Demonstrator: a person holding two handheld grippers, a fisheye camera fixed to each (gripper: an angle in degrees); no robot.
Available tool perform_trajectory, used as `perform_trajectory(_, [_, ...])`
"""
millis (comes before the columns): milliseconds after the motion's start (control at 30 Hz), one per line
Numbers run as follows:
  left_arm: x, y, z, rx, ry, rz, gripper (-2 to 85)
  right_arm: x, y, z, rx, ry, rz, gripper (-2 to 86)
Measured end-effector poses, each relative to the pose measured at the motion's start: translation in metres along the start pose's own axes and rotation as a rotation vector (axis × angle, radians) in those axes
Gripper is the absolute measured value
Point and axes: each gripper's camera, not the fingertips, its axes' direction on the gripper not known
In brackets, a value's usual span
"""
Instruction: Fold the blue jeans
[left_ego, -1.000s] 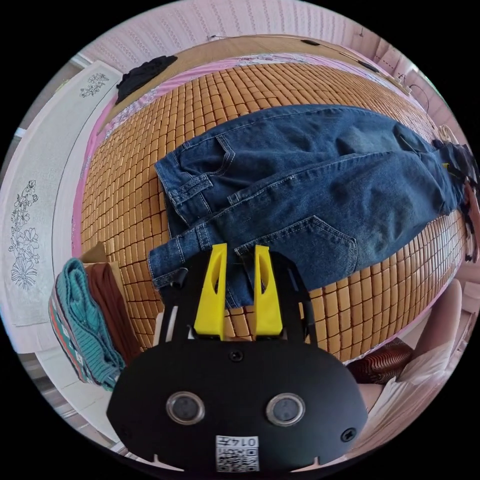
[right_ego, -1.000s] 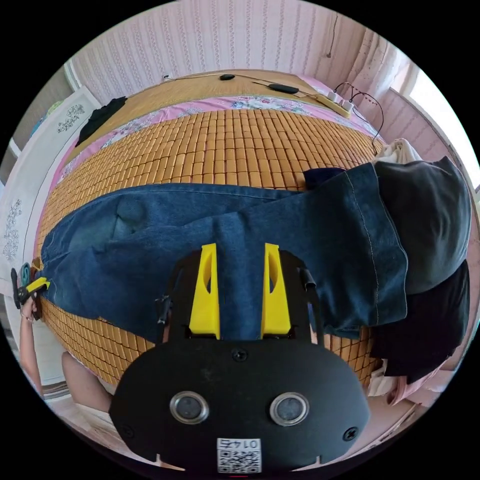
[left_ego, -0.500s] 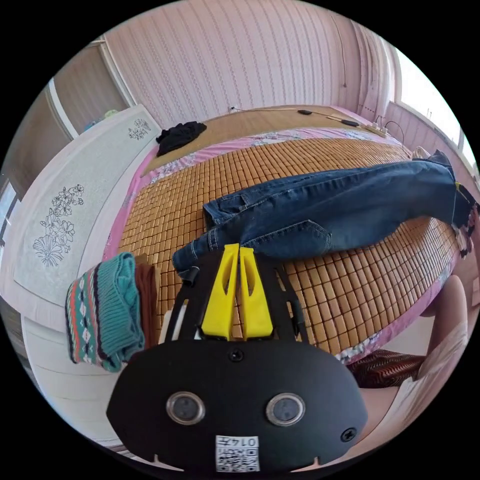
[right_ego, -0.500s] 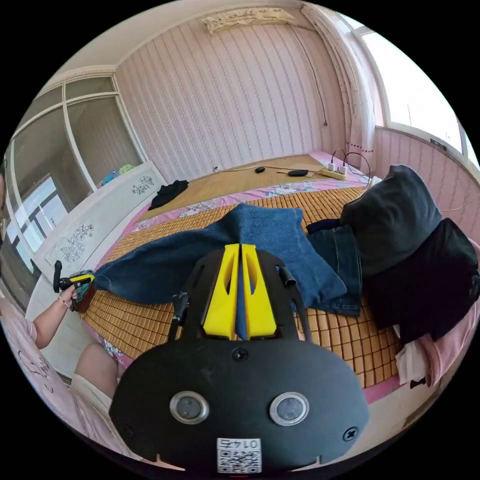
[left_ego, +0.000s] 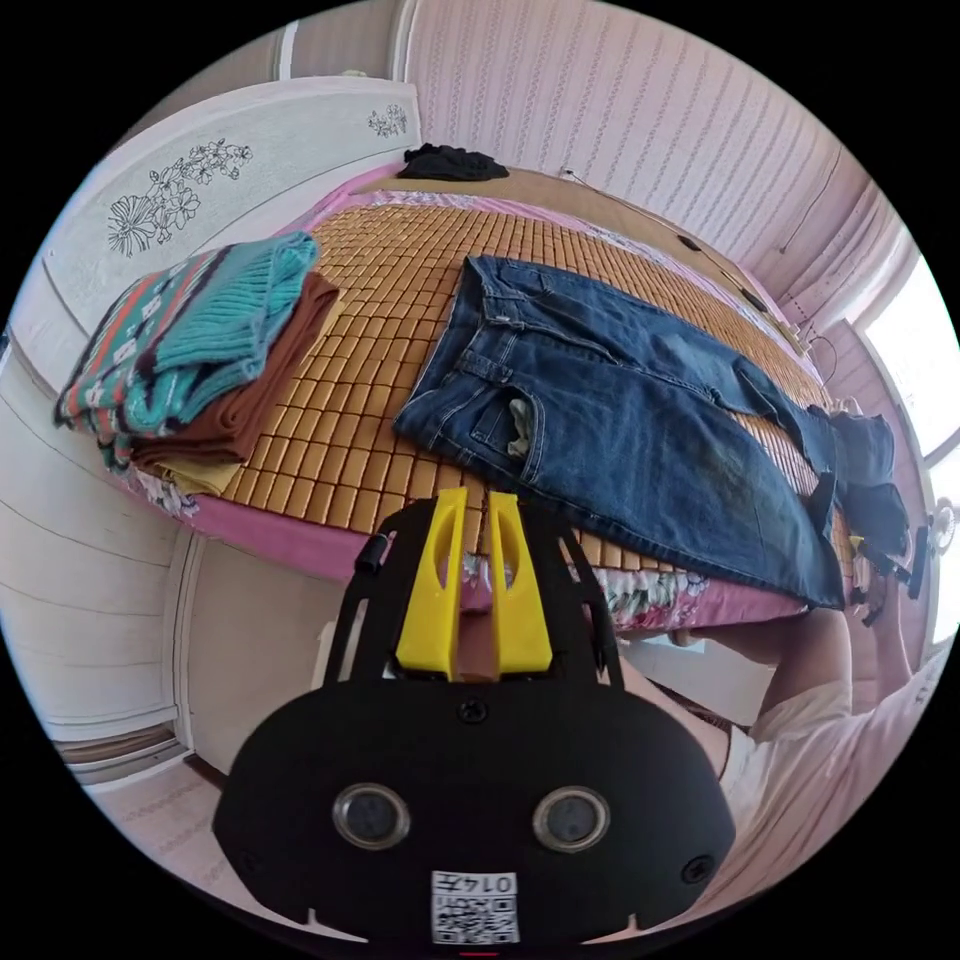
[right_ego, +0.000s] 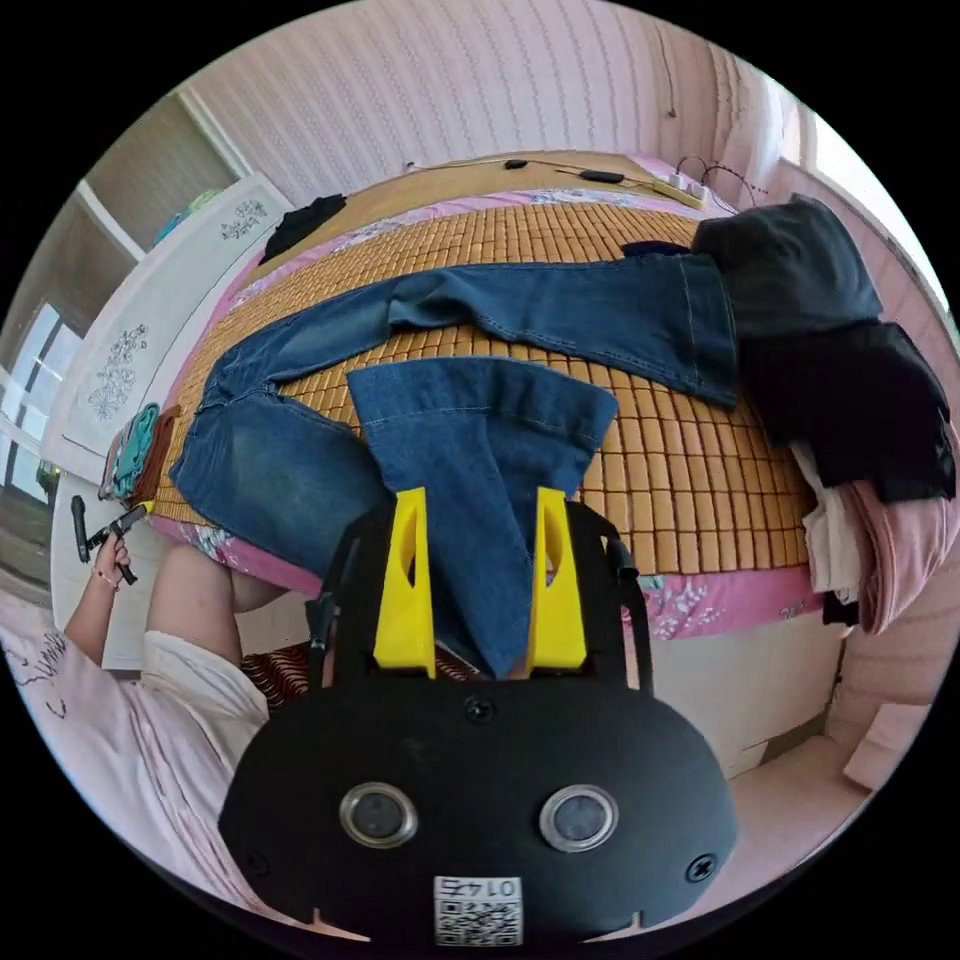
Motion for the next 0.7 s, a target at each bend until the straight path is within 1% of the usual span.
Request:
perform_trajectory(67, [-0.002,-0.017,0.021,-0.008,0.055,-0.012,4.7,-0.032,-0.02,0.035,-0.055,0.025,-0.1,17.0])
perform_trajectory(100, [-0.003,-0.021,0.028,-0.018,0.065,-0.014,4.8,-0.047,-0.03,0.06,-0.109,0.094,-0.14,16.9])
perform_trajectory(167, [-0.006,-0.03,0.058,-0.079,0.058,-0.037,5.1,-0.055,-0.042,0.082,-0.169,0.146,-0.132,15.4])
perform_trajectory(200, [-0.007,-0.031,0.066,-0.1,0.046,-0.04,5.1,-0.054,-0.046,0.072,-0.12,0.133,-0.125,7.1])
perform_trajectory(233, [-0.01,-0.029,0.08,-0.139,0.03,-0.036,5.2,-0.052,-0.046,0.064,-0.097,0.141,-0.116,2.9])
perform_trajectory(267, [-0.014,-0.023,0.081,-0.093,0.061,-0.033,5.0,-0.044,-0.045,0.044,-0.045,0.151,-0.09,2.2])
perform_trajectory(333, [-0.028,-0.014,0.083,-0.082,0.112,-0.109,4.5,-0.026,-0.035,0.001,0.062,0.146,-0.039,1.4])
perform_trajectory(400, [-0.04,-0.004,0.083,-0.065,0.158,-0.171,2.8,0.009,-0.003,-0.07,0.226,0.15,0.107,0.9])
perform_trajectory(433, [-0.046,0.004,0.082,-0.049,0.168,-0.203,1.6,0.019,0.009,-0.086,0.255,0.149,0.15,0.8])
perform_trajectory(500, [-0.052,0.014,0.079,-0.03,0.175,-0.234,1.0,0.054,0.063,-0.129,0.314,0.221,0.333,0.8])
perform_trajectory(533, [-0.057,0.021,0.074,-0.012,0.177,-0.258,1.4,0.063,0.076,-0.134,0.298,0.259,0.375,0.8])
perform_trajectory(567, [-0.06,0.028,0.068,0.014,0.184,-0.268,3.3,0.079,0.095,-0.138,0.22,0.319,0.462,0.9])
perform_trajectory(600, [-0.062,0.032,0.065,0.026,0.186,-0.273,4.3,0.087,0.105,-0.139,0.14,0.315,0.477,1.1])
perform_trajectory(633, [-0.066,0.038,0.058,0.05,0.187,-0.286,5.7,0.088,0.107,-0.139,0.107,0.318,0.474,1.2])
perform_trajectory(700, [-0.074,0.046,0.049,0.094,0.188,-0.317,7.3,0.076,0.088,-0.132,0.024,0.388,0.441,1.8])
